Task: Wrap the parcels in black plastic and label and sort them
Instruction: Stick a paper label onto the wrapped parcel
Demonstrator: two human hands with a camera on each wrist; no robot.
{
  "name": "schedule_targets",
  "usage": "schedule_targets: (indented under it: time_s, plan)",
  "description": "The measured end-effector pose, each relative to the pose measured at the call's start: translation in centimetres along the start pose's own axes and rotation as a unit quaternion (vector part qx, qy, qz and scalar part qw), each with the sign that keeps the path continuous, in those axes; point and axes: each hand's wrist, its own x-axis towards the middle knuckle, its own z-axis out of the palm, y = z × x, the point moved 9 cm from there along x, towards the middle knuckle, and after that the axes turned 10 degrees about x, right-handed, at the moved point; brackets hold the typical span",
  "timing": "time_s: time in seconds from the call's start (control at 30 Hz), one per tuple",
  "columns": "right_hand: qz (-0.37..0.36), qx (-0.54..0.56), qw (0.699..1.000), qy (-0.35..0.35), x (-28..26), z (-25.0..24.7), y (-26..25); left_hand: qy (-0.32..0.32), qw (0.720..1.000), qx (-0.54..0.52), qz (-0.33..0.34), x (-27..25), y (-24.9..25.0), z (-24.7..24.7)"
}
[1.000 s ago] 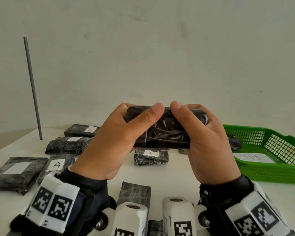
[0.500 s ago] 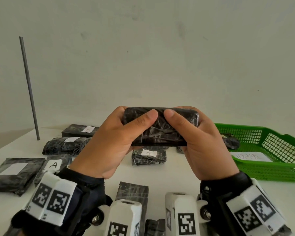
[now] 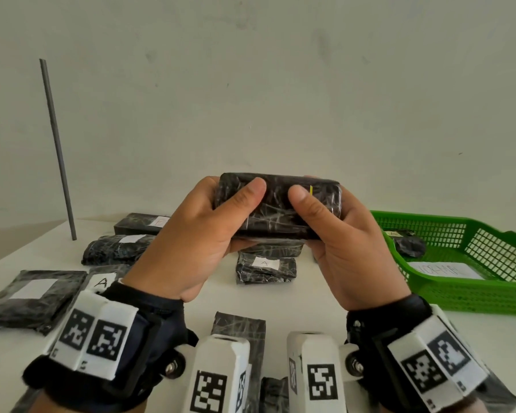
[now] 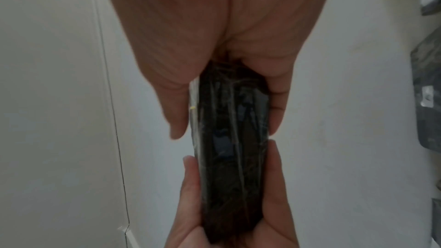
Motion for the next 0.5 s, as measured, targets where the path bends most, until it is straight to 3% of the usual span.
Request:
schedule_targets:
  time_s: [0.5]
  plan:
    - [0.02,-0.009,0.998,-0.055,-0.22,-0.13,-0.9,-0.059,0.998,-0.009,0.006,-0.21,-0.35,0.91]
